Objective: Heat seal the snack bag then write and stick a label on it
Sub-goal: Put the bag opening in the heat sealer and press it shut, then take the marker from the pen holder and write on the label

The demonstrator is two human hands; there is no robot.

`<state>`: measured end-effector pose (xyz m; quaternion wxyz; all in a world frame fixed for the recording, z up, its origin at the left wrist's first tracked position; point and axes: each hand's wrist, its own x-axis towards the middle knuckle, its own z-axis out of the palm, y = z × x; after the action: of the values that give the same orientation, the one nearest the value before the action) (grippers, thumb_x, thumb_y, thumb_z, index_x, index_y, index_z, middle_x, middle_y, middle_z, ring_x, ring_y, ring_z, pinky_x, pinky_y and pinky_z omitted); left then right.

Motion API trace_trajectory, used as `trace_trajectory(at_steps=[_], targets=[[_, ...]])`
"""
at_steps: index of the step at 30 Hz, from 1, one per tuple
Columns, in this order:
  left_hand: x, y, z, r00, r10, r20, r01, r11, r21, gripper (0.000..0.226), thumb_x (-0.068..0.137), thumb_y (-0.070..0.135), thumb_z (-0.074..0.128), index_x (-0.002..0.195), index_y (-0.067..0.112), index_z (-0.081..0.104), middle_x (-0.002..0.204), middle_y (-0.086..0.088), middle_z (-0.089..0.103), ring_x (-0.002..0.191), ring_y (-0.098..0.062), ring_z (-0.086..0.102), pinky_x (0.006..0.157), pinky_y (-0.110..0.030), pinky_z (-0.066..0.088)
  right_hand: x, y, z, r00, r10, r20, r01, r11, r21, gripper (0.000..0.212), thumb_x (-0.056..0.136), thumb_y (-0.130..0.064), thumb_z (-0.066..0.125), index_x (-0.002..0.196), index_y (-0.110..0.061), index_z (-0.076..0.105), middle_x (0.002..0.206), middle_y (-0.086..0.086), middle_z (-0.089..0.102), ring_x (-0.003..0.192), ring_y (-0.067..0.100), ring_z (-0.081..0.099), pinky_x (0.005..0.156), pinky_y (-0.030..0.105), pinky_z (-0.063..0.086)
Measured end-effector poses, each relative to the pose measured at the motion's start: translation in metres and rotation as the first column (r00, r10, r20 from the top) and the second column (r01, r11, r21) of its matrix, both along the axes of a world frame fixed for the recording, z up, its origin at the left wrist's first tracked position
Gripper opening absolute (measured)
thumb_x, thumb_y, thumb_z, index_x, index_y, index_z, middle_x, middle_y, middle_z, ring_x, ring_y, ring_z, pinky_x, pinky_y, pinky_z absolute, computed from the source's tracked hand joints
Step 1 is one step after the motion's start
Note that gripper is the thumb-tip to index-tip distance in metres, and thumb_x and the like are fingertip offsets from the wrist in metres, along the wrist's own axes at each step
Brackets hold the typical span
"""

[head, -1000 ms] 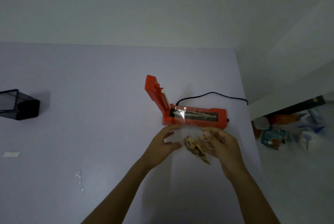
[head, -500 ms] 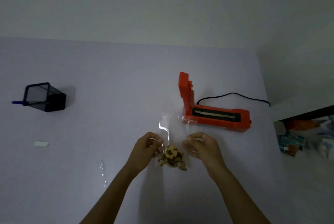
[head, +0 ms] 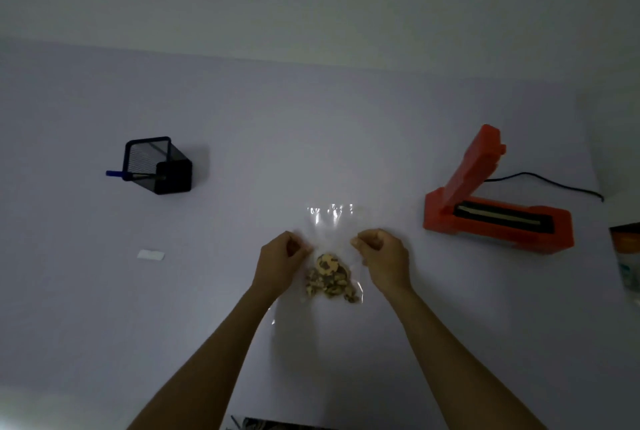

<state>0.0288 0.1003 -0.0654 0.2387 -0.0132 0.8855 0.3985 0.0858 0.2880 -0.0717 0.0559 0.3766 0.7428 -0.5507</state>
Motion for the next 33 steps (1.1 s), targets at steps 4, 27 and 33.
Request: trace_trajectory(at_steps=[4,27,33], targets=[[0.003,-0.006,-0.008,0.974,-0.118,-0.193,0.102,0.991,-0.089,0.042,0.085,0.027,0.067,0.122,0.016,0.050,0.105,-0.001,0.055,0.091,-0.013,0.055,0.074,-0.019,0.045,0.005,-0.014,0.004,0.994,0.106,-0.009,-0.098,0.946,0.308,0.045,0.082,-0.025,0.073,0.124,-0.017,0.058,0.110,-0.002,0.058,0.100,0.013,0.055,0.086,0.032,0.050],[0.059,-0.064,-0.035,0.694,-0.595,-0.406,0.435,0.795,-0.422,0.043,0.098,0.036,0.035,0.134,0.016,0.048,0.136,-0.008,0.053,0.126,-0.025,0.050,0.106,-0.047,0.039,0.045,-0.090,0.040,0.995,0.079,-0.069,-0.044,0.911,0.410,0.041,0.090,-0.020,0.063,0.130,-0.023,0.053,0.133,0.004,0.049,0.124,0.024,0.046,0.099,0.042,0.046],[0.073,-0.077,-0.030,0.715,-0.604,-0.351,0.396,0.764,-0.510,0.044,0.096,0.038,0.037,0.134,0.018,0.047,0.136,-0.006,0.054,0.125,-0.024,0.052,0.103,-0.047,0.042,0.026,-0.095,0.049,0.959,0.263,-0.104,-0.209,0.907,0.365,0.040,0.090,-0.013,0.061,0.129,-0.021,0.054,0.128,0.001,0.051,0.110,0.012,0.046,0.088,0.025,0.039]])
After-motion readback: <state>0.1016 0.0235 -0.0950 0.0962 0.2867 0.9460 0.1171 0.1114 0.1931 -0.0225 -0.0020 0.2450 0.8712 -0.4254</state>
